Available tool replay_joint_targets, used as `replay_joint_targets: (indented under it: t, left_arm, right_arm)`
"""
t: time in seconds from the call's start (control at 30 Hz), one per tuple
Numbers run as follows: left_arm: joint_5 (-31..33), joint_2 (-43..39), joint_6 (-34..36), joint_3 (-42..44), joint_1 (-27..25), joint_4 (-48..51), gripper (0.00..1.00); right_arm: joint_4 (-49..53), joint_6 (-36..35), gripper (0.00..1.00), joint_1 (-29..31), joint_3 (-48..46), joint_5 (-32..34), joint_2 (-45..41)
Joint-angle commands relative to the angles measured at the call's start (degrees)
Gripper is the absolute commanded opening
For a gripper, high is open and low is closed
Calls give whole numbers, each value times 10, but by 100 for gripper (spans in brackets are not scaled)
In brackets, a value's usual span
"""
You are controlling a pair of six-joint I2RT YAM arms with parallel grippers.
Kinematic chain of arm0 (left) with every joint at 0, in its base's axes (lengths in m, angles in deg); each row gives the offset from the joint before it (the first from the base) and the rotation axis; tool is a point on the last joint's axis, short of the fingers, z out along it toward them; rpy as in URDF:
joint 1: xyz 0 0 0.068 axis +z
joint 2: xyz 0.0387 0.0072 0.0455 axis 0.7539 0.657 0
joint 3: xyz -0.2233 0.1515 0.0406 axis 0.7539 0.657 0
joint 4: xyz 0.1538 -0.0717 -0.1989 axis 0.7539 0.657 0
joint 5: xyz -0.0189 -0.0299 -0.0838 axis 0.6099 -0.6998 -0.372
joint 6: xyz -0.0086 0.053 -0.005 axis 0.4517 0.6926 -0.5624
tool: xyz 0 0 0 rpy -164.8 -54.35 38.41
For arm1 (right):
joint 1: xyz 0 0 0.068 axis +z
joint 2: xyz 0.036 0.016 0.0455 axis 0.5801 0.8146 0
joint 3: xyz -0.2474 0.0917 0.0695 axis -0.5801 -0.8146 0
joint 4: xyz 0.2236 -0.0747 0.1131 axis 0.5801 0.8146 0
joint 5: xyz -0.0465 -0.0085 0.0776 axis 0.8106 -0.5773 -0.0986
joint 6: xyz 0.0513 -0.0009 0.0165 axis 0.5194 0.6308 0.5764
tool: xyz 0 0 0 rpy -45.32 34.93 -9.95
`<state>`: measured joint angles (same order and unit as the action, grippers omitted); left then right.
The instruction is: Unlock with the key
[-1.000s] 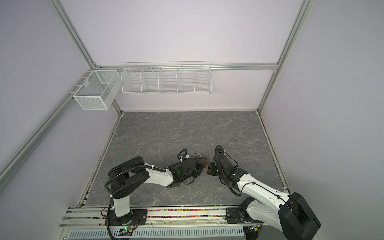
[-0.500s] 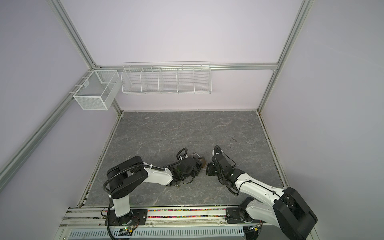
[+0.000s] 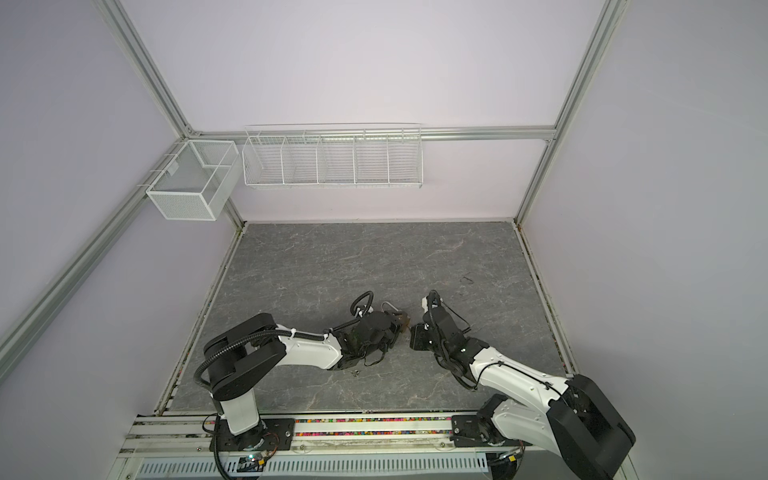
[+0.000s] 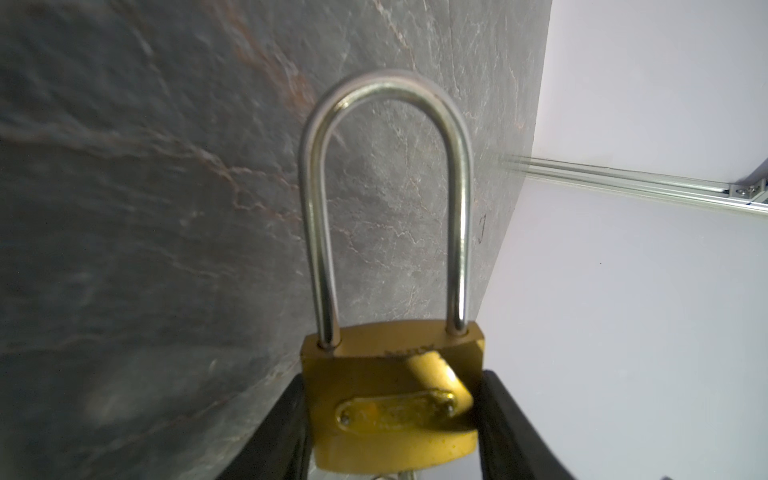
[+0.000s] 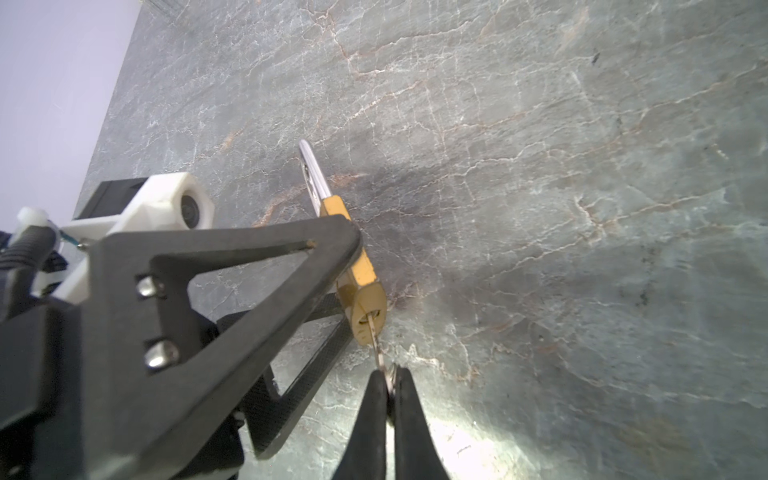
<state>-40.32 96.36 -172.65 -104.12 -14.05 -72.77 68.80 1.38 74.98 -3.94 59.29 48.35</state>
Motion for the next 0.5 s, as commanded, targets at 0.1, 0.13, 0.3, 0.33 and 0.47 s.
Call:
replay_joint_targets:
  t: [0.1,0.13,0.3,0.33,0.47]
  left_arm:
    - [-78,-37,24,-25,-27,-58,0]
    - [-79,-37,29,-25,-26,-59,0]
    - [-82,-45,55,-26,-26,-52,0]
    - [-81,-48,55,-24,-26,-51,0]
    - [-81,-53,59,-12,-26,-55,0]
  right_arm:
    - [-41,-2,6,-8,-10,53,-34]
    - [-43,0,6,-8,-11,50,-35]
    - [-47,13,6,-9,-13,39,-46]
    - [-43,15,6,-10,-14,42,-50]
    - [-38,12,6,-12,-17,39,-67]
